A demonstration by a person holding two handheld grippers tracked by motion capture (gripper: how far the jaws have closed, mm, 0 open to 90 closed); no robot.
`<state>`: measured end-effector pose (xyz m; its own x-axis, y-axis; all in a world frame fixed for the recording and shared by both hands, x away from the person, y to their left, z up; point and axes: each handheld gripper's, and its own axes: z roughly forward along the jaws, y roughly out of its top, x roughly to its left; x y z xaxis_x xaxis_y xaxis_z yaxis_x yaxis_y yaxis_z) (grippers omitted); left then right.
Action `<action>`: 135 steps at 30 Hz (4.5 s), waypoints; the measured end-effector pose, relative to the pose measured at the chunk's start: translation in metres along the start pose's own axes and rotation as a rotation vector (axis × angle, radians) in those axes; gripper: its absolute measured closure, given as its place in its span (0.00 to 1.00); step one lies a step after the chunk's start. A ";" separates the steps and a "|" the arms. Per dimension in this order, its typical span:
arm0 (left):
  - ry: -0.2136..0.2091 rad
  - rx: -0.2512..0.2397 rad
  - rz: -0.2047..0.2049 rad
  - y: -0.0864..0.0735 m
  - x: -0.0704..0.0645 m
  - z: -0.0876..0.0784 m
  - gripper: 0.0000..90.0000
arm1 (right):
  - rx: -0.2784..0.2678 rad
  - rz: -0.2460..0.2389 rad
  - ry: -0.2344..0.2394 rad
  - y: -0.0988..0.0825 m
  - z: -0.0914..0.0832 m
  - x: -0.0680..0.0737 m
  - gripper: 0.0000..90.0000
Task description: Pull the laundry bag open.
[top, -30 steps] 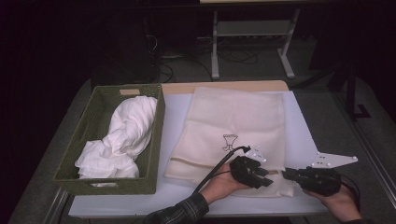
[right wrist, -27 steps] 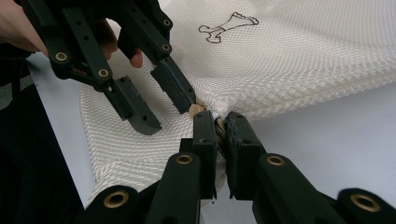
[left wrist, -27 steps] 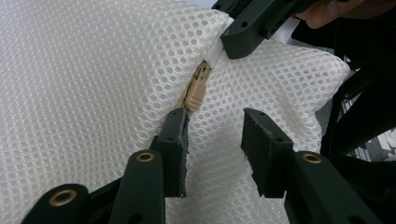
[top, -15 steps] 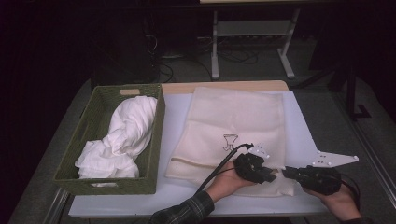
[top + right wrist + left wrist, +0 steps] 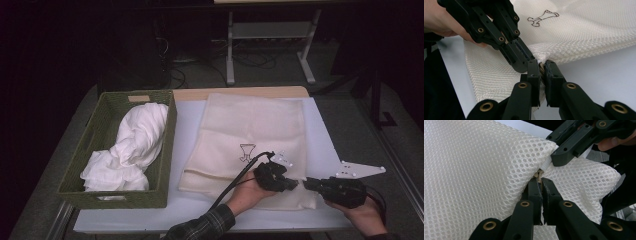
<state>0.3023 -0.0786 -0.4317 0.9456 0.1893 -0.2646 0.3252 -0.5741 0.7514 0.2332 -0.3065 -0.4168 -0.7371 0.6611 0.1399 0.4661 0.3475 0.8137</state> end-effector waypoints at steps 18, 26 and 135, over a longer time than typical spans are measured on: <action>0.013 0.040 0.014 0.001 -0.002 -0.002 0.97 | 0.032 -0.014 -0.047 -0.004 0.001 0.000 0.93; 0.010 0.050 0.011 -0.006 0.001 -0.006 0.97 | 0.046 -0.009 -0.050 -0.006 0.002 -0.002 0.93; 0.139 0.059 -0.089 -0.075 0.026 -0.096 0.97 | 0.104 -0.011 -0.075 -0.011 0.010 -0.005 0.92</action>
<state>0.3036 0.0462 -0.4365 0.9068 0.3472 -0.2389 0.4100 -0.5956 0.6908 0.2363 -0.3071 -0.4318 -0.7056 0.7035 0.0850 0.5090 0.4198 0.7515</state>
